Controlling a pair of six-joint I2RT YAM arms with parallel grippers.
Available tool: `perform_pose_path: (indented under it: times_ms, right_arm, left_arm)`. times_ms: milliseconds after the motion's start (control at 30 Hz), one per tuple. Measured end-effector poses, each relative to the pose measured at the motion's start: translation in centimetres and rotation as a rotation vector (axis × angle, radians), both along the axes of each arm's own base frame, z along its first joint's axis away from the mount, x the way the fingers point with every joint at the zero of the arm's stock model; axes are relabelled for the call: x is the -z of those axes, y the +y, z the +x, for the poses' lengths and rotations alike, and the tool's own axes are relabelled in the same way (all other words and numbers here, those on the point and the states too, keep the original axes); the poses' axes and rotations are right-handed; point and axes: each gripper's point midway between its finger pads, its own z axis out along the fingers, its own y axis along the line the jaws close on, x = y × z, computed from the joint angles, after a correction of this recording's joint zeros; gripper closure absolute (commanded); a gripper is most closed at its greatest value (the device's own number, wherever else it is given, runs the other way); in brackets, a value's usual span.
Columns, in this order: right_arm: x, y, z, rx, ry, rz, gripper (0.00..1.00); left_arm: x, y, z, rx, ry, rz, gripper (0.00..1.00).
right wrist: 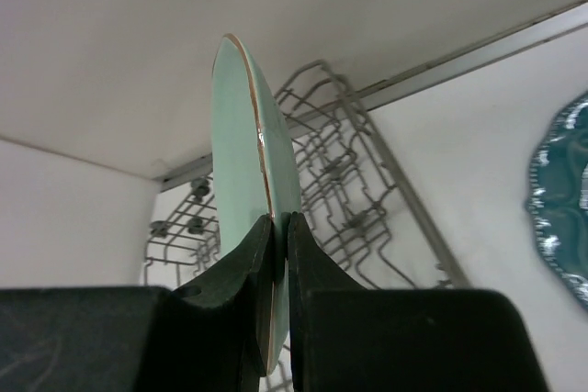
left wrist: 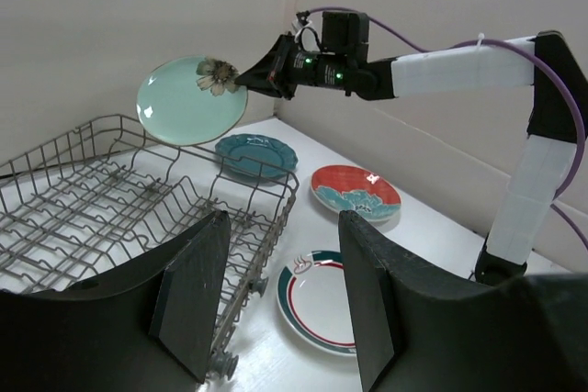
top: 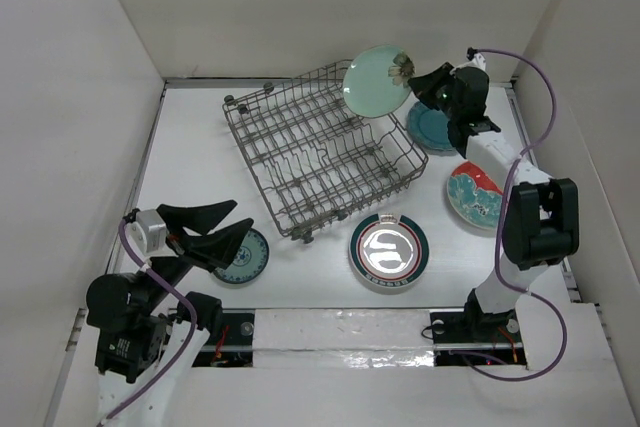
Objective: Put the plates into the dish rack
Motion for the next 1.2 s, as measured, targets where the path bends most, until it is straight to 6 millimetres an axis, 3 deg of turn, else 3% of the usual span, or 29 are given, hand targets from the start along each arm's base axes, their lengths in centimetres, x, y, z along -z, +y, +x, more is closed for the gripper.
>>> perform_pose_path:
  times_ms: [167,467,733,900,1200]
  right_arm:
    - [0.1,-2.1,0.5,0.012,0.023,-0.115,1.00]
    - [-1.3,-2.8,2.8,-0.011,-0.001,-0.314,1.00]
    - [1.1,-3.5,3.9,-0.012,0.051,-0.484,1.00]
    - [2.8,-2.5,4.1,-0.021,0.088,-0.583,1.00]
    - [4.1,2.0,3.4,-0.055,0.076,-0.766,1.00]
  left_arm:
    - [0.6,-0.1,0.4,0.000,0.012,0.004,0.53]
    - [1.5,-0.3,0.9,0.000,0.034,0.010,0.53]
    - [2.0,-0.3,1.2,0.000,0.045,0.013,0.53]
    - [2.0,-0.3,1.2,0.000,0.045,0.013,0.53]
    - [2.7,-0.4,1.5,0.000,0.060,0.018,0.53]
